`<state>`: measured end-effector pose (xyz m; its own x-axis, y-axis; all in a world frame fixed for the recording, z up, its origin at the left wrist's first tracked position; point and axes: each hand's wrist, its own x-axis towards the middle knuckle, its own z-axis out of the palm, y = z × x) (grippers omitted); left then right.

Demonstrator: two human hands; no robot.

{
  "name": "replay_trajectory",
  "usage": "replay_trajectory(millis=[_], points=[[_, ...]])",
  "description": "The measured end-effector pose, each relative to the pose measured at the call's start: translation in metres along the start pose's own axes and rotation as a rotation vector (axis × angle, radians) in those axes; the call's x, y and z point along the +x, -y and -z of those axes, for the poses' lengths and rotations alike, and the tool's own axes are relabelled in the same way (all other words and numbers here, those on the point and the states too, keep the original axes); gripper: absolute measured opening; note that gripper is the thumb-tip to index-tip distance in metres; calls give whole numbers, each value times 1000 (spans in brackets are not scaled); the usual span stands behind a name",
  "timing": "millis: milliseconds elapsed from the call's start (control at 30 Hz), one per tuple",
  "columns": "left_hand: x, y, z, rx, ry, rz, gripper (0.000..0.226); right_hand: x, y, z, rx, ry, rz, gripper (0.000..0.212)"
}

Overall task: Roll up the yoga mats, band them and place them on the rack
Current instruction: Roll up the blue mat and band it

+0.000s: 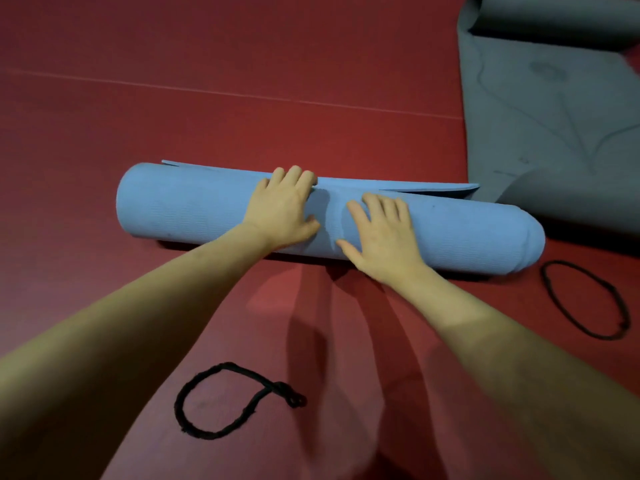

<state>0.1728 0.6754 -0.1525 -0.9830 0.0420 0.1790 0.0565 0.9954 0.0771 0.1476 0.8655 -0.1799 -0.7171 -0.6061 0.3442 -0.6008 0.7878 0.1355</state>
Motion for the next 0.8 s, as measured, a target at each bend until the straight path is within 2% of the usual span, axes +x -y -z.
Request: replay_trajectory(millis=[67, 100, 167, 233, 300, 333, 400, 500, 800], points=[[6, 0, -3, -18, -54, -30, 34, 3, -2, -5, -18, -53, 14, 58], [6, -1, -7, -28, -98, -40, 33, 3, -4, -8, -22, -59, 16, 65], [4, -1, -15, -57, -170, -59, 47, 4, -8, -14, -52, 5, 0, 97], [4, 1, -17, -60, -67, -68, 66, 9, -8, -18, -100, 116, -18, 123], [7, 3, -17, 48, 166, -86, 95, 19, -4, -19, -145, 214, -58, 135], [11, 3, -17, 149, 233, -95, 108, 26, -2, -18, -163, 243, -78, 138], [21, 1, -19, 287, 278, -88, 122, 36, -2, -19, -188, 287, -83, 138], [32, 0, -24, 419, 288, -75, 126, 45, -5, -22, -186, 369, -74, 132], [27, -1, -24, 412, 184, -83, 97, 46, -8, -18, -338, 308, 27, 109]])
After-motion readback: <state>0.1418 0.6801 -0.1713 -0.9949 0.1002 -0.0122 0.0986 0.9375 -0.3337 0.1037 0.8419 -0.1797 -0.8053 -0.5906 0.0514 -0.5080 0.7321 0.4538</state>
